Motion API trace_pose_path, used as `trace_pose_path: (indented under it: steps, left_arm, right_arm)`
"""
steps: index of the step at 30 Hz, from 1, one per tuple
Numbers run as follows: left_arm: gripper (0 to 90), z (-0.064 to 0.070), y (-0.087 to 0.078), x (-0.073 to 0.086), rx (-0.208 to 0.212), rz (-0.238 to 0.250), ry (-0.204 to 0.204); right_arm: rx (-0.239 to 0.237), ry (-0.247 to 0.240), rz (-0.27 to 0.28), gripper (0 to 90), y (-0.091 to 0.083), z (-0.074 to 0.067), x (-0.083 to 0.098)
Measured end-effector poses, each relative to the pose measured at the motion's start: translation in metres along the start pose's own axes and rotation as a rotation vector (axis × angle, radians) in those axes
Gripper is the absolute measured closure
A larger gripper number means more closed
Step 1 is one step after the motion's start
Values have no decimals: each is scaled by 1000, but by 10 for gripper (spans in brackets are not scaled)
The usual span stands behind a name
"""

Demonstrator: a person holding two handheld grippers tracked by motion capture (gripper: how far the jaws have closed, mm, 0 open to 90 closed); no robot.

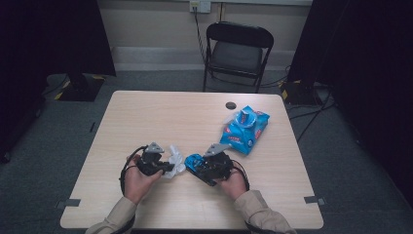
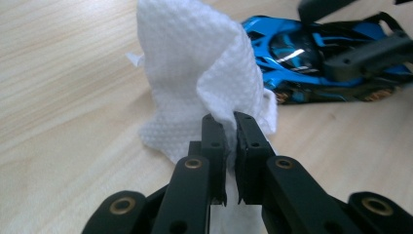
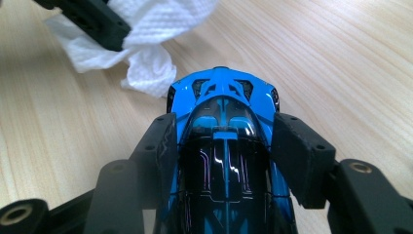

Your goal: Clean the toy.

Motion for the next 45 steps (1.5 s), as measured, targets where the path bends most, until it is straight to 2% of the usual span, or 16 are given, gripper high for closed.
trace_pose_path:
  steps: [3,5,8,10,13,15,18,22,27,33,39,45]
  left_arm:
    - [843,-2,14,1,-6,-21,-18]
    - [842,-1,17,0,-6,-31,-18]
    - [840,0,23,-3,-21,-25,-9]
    - [840,3,25,-4,-22,-39,13]
    - [840,5,26,-5,-23,-46,18]
    - [841,7,26,-4,-19,-57,31]
    - [841,11,27,-3,-10,-49,25]
    - [841,16,27,-2,-1,-50,36]
    - [841,29,27,1,46,-60,33]
    - [841,40,31,1,49,-75,69]
    - [841,44,32,0,46,-88,83]
    - [841,57,36,0,85,-87,90]
  right_arm:
    - [-1,0,-1,438,0,0,0]
    - [0,-1,0,437,0,0,0]
    - [-2,-1,0,437,0,0,0]
    - [-2,0,4,438,0,0,0]
    - [-1,-2,5,437,0,0,0]
    - [0,-3,5,437,0,0,0]
    - [0,-6,4,438,0,0,0]
    - [0,-11,4,438,1,0,0]
    - [4,-13,2,440,2,-1,-2]
    - [5,-12,-1,440,3,0,-2]
    - [4,-12,-2,440,2,0,-2]
    - [6,-11,-1,440,3,0,-3]
Point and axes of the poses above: each handheld gripper's, and its own axes: y roughly forward along the jaws, x roughly out of its underside, z roughly to its right, the point moved 10 cm from there along y, roughly forward along the jaws, and after that the axes turned 2 degrees about x, right-handed, at the moved point
